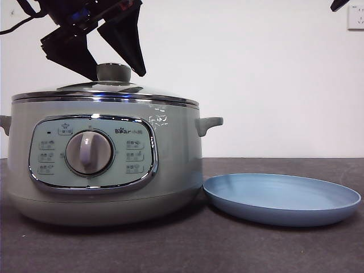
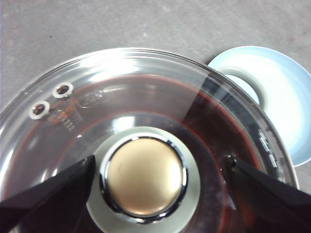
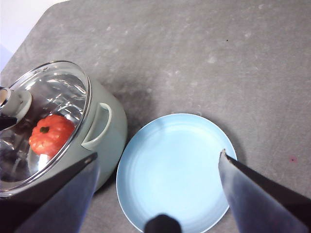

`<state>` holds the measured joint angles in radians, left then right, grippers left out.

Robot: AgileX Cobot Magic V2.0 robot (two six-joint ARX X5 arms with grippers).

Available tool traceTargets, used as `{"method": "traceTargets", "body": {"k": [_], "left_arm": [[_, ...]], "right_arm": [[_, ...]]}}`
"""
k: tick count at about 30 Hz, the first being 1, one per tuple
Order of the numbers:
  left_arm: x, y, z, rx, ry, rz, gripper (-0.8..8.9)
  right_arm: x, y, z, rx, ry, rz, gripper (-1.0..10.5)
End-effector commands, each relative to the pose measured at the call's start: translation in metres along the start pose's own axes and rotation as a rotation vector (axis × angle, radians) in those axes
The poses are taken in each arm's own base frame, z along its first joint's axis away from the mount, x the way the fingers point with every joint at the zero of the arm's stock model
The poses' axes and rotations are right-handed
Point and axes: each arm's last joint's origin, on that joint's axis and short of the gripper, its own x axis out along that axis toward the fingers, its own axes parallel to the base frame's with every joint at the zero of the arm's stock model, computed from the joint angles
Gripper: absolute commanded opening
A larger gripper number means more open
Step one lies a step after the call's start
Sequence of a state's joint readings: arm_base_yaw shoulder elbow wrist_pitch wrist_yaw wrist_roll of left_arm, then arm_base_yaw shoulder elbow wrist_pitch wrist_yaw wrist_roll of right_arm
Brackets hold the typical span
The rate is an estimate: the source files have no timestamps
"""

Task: Take the pumpkin out from the steamer,put the pumpkin in the blue plate,close the lid

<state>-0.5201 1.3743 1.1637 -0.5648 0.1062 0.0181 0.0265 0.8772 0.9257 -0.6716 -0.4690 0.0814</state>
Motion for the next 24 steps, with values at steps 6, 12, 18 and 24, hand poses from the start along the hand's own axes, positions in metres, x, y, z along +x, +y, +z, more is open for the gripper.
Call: {"method": "traceTargets", "body": {"k": [6, 12, 18, 24], "left_arm": [[0.002, -0.001, 0.002, 0.044, -0.013, 0.011, -0.09], [0.002, -0.001, 0.003, 0.048, -0.022, 0.038, -0.09], [-0.016, -0.002, 0.007, 0.05, -0.086, 0.075, -0.08], [-0.062, -0.007, 0.009, 0.058, -0.221, 0.109, -0.08]], "right_arm": [[0.0, 0.001, 0.0, -0.005, 0.004, -0.002, 4.1], [0.0, 0.0, -0.002, -0.019, 0.021, -0.003, 4.1], [0.0, 0.001, 0.0, -0.028, 0.009, 0.004, 4.1], [0.0, 0.007, 0.008, -0.081, -0.061, 0.124, 4.1]]}}
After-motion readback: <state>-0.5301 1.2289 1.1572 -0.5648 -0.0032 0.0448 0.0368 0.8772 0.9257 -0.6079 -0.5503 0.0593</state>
